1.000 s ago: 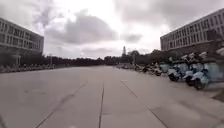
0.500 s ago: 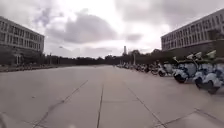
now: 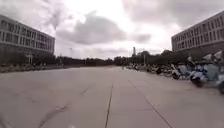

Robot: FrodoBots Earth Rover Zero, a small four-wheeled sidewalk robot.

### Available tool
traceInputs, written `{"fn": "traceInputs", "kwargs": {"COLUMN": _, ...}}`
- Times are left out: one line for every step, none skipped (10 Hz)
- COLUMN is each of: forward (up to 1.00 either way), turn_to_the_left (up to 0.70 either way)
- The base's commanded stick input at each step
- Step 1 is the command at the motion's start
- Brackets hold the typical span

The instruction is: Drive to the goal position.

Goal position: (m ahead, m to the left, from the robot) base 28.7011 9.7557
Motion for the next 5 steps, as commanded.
{"fn": "traceInputs", "kwargs": {"forward": 0.7, "turn_to_the_left": 0.0}}
{"fn": "traceInputs", "kwargs": {"forward": 0.7, "turn_to_the_left": 0.0}}
{"fn": "traceInputs", "kwargs": {"forward": 0.7, "turn_to_the_left": 0.0}}
{"fn": "traceInputs", "kwargs": {"forward": 0.7, "turn_to_the_left": 0.0}}
{"fn": "traceInputs", "kwargs": {"forward": 0.7, "turn_to_the_left": 0.0}}
